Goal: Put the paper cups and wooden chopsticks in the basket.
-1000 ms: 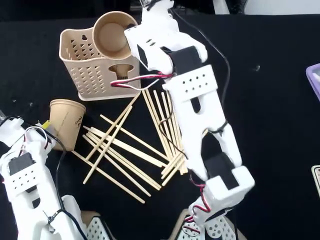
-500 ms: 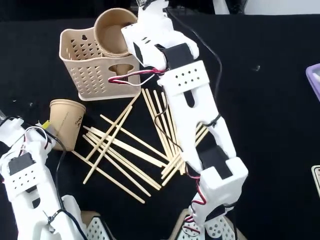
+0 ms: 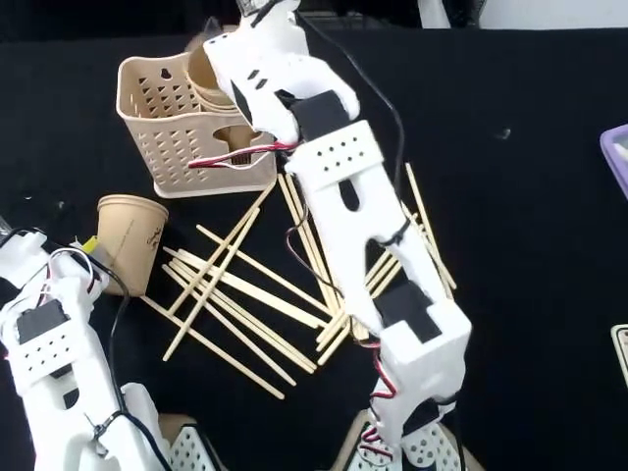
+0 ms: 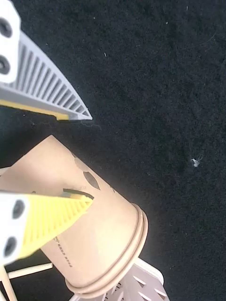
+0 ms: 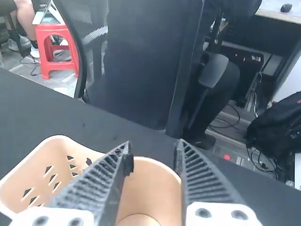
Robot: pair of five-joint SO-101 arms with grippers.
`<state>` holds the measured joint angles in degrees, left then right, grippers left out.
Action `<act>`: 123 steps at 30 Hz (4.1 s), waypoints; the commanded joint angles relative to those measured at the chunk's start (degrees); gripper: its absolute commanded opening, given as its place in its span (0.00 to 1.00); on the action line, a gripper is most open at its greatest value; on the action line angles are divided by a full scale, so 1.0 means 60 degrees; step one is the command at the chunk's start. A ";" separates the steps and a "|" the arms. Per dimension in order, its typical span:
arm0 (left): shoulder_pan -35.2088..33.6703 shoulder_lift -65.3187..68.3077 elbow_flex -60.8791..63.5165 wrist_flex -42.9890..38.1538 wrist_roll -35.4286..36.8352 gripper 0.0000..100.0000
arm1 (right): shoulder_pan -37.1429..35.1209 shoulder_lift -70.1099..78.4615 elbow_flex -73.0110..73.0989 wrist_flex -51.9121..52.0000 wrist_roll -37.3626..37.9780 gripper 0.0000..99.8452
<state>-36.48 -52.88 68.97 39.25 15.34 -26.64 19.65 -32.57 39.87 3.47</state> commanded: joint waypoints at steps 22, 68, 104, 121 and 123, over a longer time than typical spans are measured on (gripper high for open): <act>0.0125 -0.0190 -0.0227 -0.0190 0.0000 0.25 | -0.0747 -0.4725 -0.0418 0.6930 0.0015 0.14; 0.1707 0.2681 -0.2982 -0.2696 0.1172 0.25 | 0.5260 -1.4894 1.1641 0.6608 0.3707 0.14; 0.1766 0.5421 -0.6908 0.1656 0.1275 0.25 | 0.5260 -1.7678 1.4440 0.6007 0.3707 0.14; 0.1736 0.7253 -0.7011 0.1890 0.1158 0.25 | 0.5260 -1.7678 1.5187 0.5963 0.3707 0.14; 0.1678 0.7253 -0.7289 0.2418 0.0967 0.25 | 0.5260 -1.7678 1.5187 0.5949 0.3707 0.14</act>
<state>-25.32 -9.10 29.67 50.51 23.08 4.04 -85.76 58.95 77.05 25.36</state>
